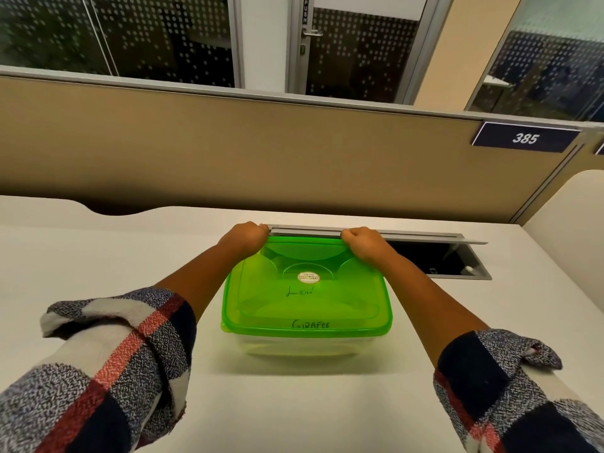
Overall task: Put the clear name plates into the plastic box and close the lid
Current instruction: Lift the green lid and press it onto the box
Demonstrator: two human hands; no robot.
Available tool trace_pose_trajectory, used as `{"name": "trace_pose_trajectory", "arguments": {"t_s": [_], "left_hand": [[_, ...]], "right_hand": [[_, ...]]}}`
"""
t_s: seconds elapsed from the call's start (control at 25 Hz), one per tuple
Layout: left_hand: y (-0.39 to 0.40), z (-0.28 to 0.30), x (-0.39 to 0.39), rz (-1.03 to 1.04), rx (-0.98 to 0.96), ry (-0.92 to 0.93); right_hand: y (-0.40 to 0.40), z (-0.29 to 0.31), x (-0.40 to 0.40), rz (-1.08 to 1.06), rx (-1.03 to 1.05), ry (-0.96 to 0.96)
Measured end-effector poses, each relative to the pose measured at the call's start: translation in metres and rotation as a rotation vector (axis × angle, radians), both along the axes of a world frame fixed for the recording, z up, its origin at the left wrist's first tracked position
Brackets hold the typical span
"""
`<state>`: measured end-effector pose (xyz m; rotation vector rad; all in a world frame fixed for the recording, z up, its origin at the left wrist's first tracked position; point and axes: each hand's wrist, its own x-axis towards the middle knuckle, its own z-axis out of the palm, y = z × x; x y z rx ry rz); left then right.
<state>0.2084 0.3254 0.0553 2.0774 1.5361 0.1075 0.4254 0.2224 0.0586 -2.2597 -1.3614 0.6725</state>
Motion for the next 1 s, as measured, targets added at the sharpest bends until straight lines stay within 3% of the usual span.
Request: {"name": "trace_pose_trajectory", "arguments": {"t_s": [0.12,0.28,0.36,0.48,0.6,1.0], "left_hand": [[-0.004,0.000,-0.002,-0.024,0.121,0.026],[-0.017,0.017,-0.012,0.066,0.440,-0.033],[-0.028,0.032,-0.022,0.040,0.517,-0.058],[-0.068,0.030,-0.031,-0.115,0.511,-0.097],[-0.112,0.004,-0.038,-0.289,0.455,0.023],[-0.118,-0.011,-0.042,-0.268,0.492,0.037]], "right_hand": [[-0.006,0.002,0.000,0.000,0.059,-0.084],[-0.022,0.016,-0.011,0.001,0.254,-0.401],[-0.038,0.022,-0.023,0.056,0.280,-0.416],[-0.068,0.020,-0.046,0.134,0.262,-0.342],[-0.094,0.009,-0.066,0.217,0.150,-0.371],[-0.112,-0.003,-0.068,0.182,0.188,-0.417]]}}
